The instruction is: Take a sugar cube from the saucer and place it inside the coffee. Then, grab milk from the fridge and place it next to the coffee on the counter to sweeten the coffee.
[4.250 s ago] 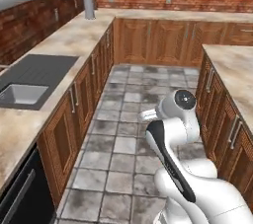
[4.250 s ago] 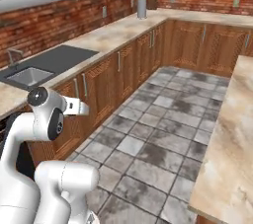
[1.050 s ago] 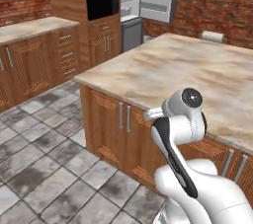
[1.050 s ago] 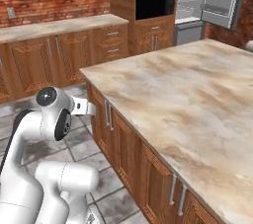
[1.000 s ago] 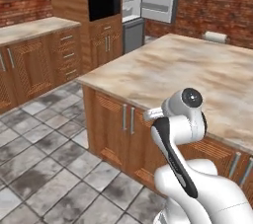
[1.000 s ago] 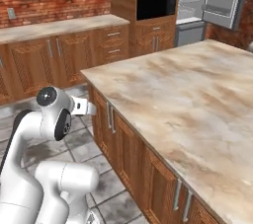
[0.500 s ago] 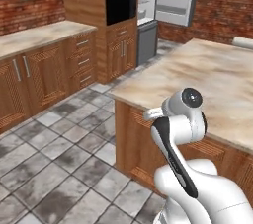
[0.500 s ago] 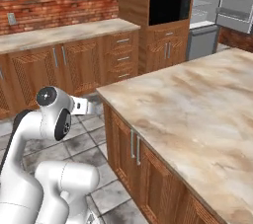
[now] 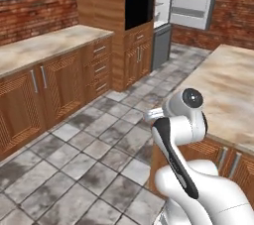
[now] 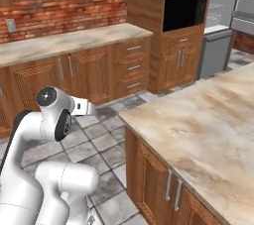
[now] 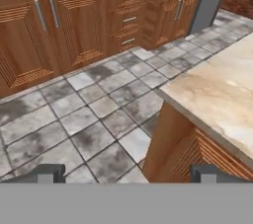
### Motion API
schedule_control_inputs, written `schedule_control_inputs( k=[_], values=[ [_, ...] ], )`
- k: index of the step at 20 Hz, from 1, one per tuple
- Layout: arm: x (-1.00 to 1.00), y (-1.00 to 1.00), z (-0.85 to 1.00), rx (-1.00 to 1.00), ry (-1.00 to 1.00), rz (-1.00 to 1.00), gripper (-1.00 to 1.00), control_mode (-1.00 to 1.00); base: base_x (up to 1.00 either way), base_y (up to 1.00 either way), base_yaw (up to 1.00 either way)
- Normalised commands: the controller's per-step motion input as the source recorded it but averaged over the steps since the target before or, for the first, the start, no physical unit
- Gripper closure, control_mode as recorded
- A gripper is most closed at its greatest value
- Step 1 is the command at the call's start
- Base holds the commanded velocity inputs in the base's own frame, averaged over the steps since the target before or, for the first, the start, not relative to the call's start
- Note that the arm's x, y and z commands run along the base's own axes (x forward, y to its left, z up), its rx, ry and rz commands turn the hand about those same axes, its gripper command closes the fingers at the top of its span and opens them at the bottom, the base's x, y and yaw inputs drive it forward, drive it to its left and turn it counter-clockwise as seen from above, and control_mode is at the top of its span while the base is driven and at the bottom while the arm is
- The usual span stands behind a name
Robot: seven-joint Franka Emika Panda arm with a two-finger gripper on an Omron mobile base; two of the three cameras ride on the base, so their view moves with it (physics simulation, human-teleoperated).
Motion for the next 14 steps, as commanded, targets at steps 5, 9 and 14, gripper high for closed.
schedule_control_inputs(
  k=[5, 9, 14],
  values=[
    [0.0, 0.0, 0.0, 0.0, 0.0, 0.0, -1.0, 1.0, 1.0, 1.0, -0.08],
    [0.0, 0.0, 0.0, 0.0, 0.0, 0.0, -1.0, 1.0, 1.0, 1.0, -0.09],
    [0.0, 0.0, 0.0, 0.0, 0.0, 0.0, -1.0, 1.0, 1.0, 1.0, -0.11]
  ],
)
